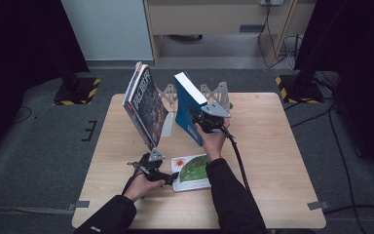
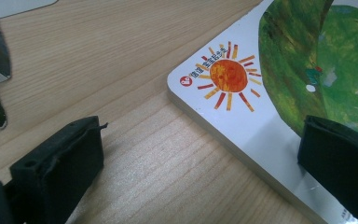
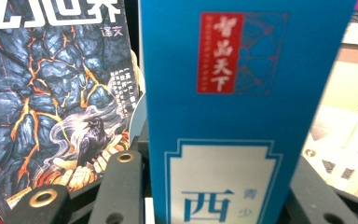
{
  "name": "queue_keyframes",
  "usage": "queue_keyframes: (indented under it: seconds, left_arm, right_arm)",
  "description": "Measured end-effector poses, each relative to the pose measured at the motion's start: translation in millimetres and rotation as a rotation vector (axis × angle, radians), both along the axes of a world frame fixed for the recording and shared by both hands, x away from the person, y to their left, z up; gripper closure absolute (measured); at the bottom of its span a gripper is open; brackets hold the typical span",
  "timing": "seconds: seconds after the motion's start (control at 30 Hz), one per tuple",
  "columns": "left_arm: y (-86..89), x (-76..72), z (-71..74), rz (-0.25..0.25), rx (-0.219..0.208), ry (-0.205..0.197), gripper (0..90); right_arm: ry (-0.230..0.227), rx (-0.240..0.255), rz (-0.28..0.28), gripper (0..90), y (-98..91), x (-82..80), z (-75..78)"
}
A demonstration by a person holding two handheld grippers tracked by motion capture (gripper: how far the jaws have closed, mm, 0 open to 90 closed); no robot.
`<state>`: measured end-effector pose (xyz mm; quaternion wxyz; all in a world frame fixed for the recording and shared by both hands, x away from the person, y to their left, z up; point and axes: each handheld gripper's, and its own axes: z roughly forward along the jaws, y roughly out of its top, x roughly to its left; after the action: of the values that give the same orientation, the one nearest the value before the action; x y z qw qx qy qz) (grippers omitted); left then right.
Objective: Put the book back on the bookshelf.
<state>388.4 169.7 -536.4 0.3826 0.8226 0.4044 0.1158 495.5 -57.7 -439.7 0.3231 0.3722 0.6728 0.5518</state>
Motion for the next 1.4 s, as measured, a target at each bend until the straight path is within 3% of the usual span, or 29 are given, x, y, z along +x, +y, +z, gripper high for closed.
queue_keyframes:
  seconds: [0.33, 0.4, 0.63, 0.7, 0.87, 1.07, 1.3, 1.4]
  left_arm:
    - [-0.1, 0.1, 0.0, -0.001, -0.001, 0.000, 0.0]
    - [-0.2, 0.0, -0.1, 0.000, 0.000, 0.000, 0.0]
    - [-0.2, 0.0, -0.1, 0.000, 0.000, 0.000, 0.0]
    - [-0.3, -0.1, -0.1, 0.001, 0.000, 0.000, 0.0]
    - [-0.4, 0.0, 0.0, 0.001, 0.000, 0.000, 0.0]
    - [-1.0, 0.1, 0.0, 0.002, -0.002, 0.002, 0.0]
    - [-1.0, 0.1, 0.0, 0.002, -0.002, 0.002, 0.0]
    - [-1.0, 0.0, -0.1, 0.001, -0.002, 0.003, 0.0]
  right_arm:
    - [0.010, -0.024, 0.025, 60.5, 1.2, 4.7, 1.5]
    - [0.034, 0.000, 0.034, 59.4, -1.4, 3.8, 2.5]
    - [0.080, -0.033, 0.071, 54.9, -10.6, -4.0, 2.2]
    - [0.098, -0.038, 0.072, 58.8, -14.4, -5.9, -2.3]
    - [0.081, -0.065, 0.062, 61.6, -13.6, -8.4, -4.0]
    - [0.073, -0.031, 0.030, 61.7, -9.5, -8.3, -6.4]
    - [0.052, -0.047, -0.002, 61.7, 4.5, -5.7, -6.8]
    - [0.065, -0.038, -0.007, 61.8, 2.3, -6.3, -6.5]
